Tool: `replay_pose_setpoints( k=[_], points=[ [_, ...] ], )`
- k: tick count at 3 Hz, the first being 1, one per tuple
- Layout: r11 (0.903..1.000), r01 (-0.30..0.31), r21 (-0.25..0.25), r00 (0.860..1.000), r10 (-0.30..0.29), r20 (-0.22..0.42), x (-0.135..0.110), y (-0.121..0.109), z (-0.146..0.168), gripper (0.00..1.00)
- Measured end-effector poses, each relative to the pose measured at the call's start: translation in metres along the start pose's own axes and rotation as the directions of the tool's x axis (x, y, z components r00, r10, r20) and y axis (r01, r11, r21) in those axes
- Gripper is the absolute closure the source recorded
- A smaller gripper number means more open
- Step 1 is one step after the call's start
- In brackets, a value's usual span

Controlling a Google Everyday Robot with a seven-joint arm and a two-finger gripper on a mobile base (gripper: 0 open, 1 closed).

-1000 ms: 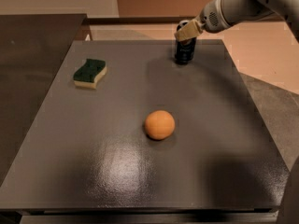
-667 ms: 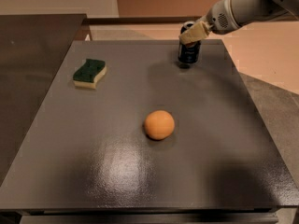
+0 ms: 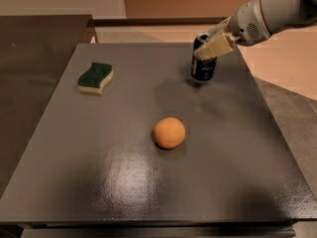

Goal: Move pepsi can near orange

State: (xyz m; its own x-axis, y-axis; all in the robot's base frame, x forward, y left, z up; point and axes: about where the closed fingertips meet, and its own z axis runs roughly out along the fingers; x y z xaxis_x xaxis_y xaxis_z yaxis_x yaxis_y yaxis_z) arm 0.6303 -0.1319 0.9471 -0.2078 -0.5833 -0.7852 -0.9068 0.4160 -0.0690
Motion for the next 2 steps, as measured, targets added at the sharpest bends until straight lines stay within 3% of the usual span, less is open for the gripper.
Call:
replay_pose_setpoints(
  k=[1,2],
  points=[
    [0.9959,0.055,-0.071,0.998,-0.055,0.010,0.000,0.037,-0.008,1.00],
    [0.9851,0.090,-0.147,0.996,-0.089,0.010,0.004,0.074,-0.012,1.00]
  ],
)
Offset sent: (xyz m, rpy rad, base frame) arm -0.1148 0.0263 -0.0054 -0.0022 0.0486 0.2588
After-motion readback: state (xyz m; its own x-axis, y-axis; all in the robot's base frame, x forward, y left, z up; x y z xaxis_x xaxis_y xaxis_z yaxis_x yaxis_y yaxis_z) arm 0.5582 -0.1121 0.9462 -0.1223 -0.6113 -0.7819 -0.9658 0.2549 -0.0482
